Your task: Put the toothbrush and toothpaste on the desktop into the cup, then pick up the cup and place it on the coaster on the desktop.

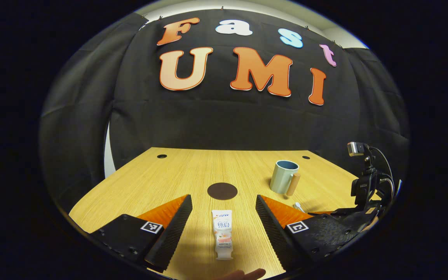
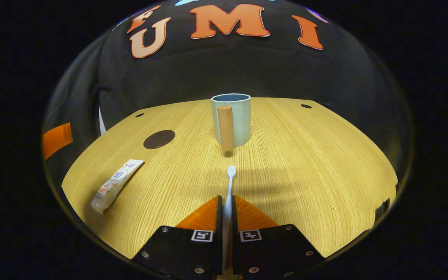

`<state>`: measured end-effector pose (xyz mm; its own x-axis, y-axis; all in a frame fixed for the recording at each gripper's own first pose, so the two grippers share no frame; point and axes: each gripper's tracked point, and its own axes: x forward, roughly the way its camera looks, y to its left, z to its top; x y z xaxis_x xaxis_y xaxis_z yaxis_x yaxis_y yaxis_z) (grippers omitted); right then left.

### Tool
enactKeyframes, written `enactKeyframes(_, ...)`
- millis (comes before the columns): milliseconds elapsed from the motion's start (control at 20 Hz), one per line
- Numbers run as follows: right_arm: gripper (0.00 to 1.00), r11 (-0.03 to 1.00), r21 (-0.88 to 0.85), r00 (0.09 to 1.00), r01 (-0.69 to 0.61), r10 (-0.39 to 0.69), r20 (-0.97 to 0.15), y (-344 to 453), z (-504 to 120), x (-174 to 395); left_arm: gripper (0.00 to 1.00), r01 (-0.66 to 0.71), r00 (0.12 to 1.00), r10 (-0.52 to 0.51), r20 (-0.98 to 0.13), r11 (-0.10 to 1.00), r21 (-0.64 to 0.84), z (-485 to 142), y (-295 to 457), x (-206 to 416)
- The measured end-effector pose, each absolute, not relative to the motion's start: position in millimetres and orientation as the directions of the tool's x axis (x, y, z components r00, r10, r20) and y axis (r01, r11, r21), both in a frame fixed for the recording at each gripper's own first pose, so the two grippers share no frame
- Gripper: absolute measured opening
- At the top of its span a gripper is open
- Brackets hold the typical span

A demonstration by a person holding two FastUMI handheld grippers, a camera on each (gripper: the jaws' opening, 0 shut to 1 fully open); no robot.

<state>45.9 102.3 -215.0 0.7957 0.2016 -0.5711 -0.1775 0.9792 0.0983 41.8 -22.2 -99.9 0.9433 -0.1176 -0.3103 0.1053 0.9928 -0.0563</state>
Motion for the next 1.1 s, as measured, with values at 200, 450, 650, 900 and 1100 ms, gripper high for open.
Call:
enactKeyframes(200, 0.06, 0.975, 0.126, 0.789, -0.186, 0.224, -0.571, 102, -213, 43, 1.00, 0.109, 0.934, -0.114, -0.340, 0.993, -0.034, -114, -24, 48)
enactKeyframes(450, 0.04, 0.970, 0.134, 0.819, -0.205, 0.245, -0.519, 102, -192, 37, 1.00, 0.119, 0.907, -0.124, -0.402, 0.992, -0.037, -136, -29, 53)
enactKeyframes(650, 0.04, 0.967, 0.114, 0.845, -0.226, 0.253, -0.471, 102, -172, 30, 1.00, 0.128, 0.873, -0.129, -0.470, 0.991, -0.036, -159, -36, 53)
enactKeyframes(900, 0.04, 0.962, 0.109, 0.862, -0.252, 0.274, -0.427, 105, -151, 19, 1.00, 0.122, 0.814, -0.140, -0.563, 0.990, -0.070, -188, -42, 50)
enactKeyframes(1100, 0.05, 0.962, 0.105, 0.881, -0.252, 0.273, -0.387, 100, -133, 18, 1.00, 0.107, 0.796, -0.125, -0.593, 0.992, -0.066, -203, -39, 48)
